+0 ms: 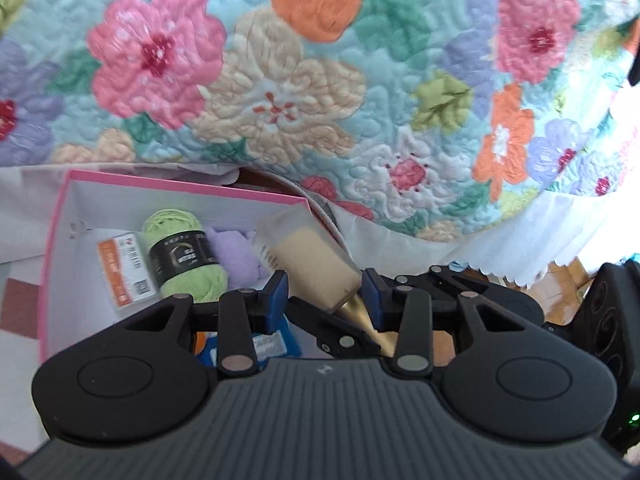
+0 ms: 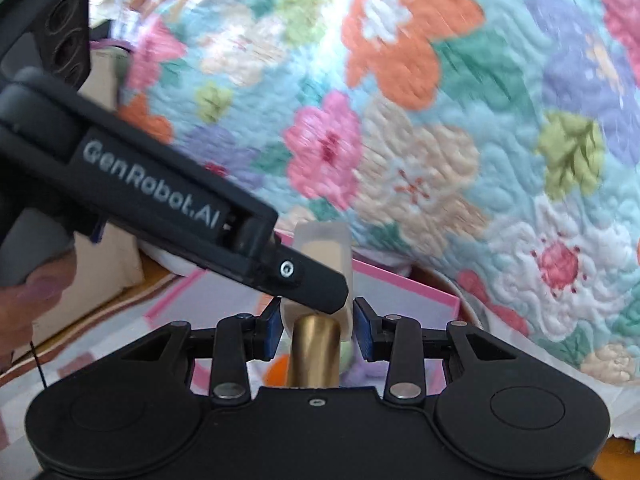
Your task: Organize objects
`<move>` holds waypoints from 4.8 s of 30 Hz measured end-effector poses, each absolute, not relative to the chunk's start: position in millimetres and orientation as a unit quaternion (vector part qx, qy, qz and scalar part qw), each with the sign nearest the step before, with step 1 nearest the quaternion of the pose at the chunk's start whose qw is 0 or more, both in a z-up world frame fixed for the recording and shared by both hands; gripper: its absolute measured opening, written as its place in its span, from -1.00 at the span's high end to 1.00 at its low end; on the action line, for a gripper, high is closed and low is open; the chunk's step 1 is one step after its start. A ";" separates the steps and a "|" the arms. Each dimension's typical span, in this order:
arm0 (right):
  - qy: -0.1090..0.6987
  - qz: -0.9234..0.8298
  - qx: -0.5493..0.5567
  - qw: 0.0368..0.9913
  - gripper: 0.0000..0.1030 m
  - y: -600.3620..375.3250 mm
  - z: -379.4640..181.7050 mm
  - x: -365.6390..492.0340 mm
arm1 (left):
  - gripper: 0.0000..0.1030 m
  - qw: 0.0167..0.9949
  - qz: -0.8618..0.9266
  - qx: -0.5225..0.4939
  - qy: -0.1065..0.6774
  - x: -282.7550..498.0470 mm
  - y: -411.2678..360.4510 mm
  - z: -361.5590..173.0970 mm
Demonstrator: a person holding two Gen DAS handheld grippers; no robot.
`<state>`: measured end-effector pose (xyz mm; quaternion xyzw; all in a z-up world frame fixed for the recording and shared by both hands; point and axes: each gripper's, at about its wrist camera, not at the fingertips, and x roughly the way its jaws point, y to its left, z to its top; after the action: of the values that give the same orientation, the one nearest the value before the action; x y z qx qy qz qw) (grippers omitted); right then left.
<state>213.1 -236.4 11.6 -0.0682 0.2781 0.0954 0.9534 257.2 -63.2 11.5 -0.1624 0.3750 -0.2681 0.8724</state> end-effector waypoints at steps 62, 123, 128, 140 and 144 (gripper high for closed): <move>0.361 0.030 -0.028 0.932 -0.47 -248.7 -55.1 238.6 | 0.12 0.873 -0.147 -0.130 0.447 278.7 -27.4 -59.7; 0.425 -0.002 0.051 0.904 -0.81 -228.4 48.6 89.4 | -1.00 0.848 -0.055 -0.021 0.527 114.3 5.0 28.8; 0.439 -0.021 0.052 0.897 -0.81 -231.2 44.1 91.3 | -1.00 0.846 -0.047 -0.024 0.531 116.6 6.2 28.6; 0.466 -0.049 0.083 0.879 -0.81 -240.2 27.2 96.8 | -1.00 0.845 -0.047 0.004 0.533 116.2 0.6 19.3; 0.468 -0.052 0.085 0.878 -0.81 -240.6 26.7 97.9 | -1.00 0.844 -0.045 0.003 0.534 116.4 1.0 16.9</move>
<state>97.9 -240.6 26.7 0.0849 0.4680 -0.0517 0.8781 116.4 1.0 16.9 0.0032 0.5341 -0.0453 0.8442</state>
